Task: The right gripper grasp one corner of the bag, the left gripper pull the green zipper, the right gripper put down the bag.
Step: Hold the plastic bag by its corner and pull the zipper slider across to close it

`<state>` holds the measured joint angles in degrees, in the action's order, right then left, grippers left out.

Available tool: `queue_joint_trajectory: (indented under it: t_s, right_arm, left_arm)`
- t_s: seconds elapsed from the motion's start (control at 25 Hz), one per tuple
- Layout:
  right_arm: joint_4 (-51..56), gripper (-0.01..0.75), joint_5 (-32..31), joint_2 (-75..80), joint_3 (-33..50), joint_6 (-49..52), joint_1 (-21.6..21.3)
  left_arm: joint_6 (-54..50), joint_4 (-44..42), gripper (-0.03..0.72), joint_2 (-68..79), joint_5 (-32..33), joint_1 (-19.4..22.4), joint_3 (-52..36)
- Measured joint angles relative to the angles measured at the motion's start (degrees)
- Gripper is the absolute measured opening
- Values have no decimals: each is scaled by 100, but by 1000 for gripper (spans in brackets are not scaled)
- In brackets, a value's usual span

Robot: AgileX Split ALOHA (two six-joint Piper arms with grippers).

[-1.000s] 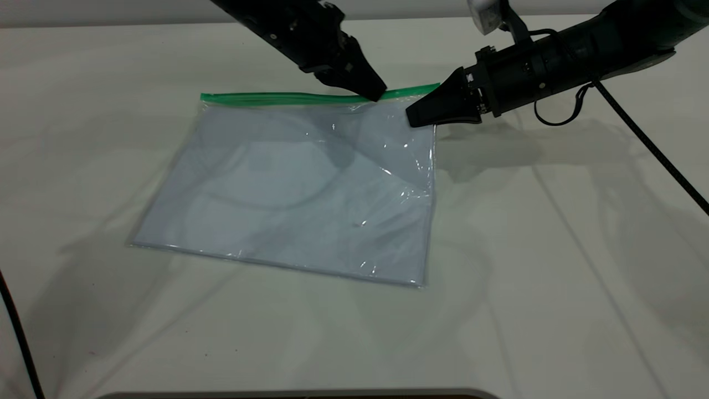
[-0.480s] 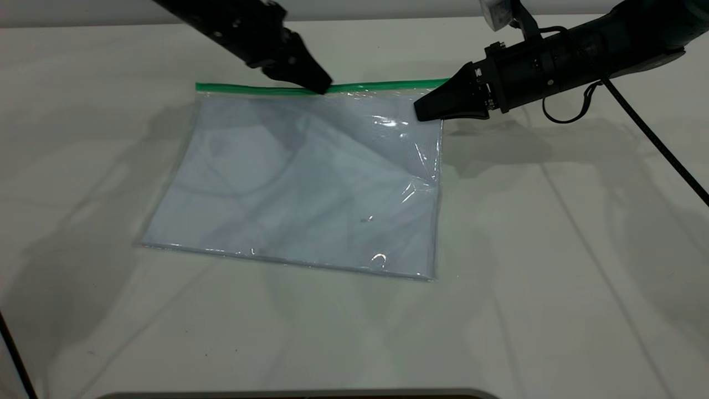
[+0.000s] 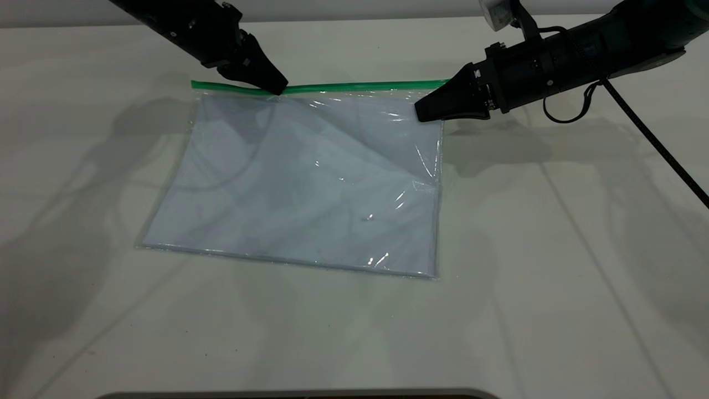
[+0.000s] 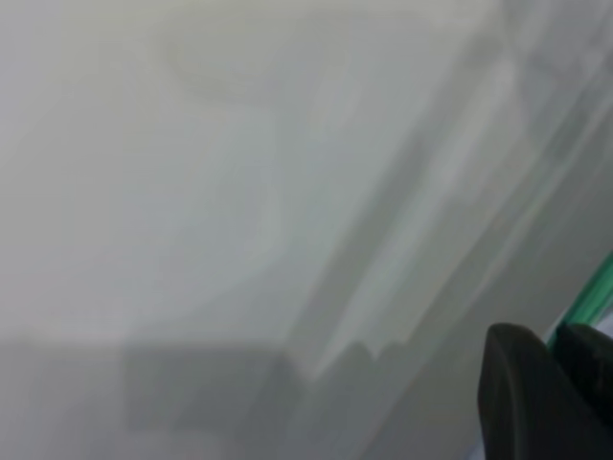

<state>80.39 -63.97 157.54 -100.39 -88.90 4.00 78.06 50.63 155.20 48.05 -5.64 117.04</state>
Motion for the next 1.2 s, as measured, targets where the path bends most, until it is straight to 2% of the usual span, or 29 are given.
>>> queue_joint_trajectory:
  t_s: [0.64, 1.2]
  right_arm:
    - [-13, 35, 19, 0, 0, 0, -6]
    - [-48, 35, 21, 0, 0, 18, -27]
  left_arm:
    - [0, -147, 93, 0, -36, 643, 0]
    - [0, -314, 103, 0, -126, 835, 0]
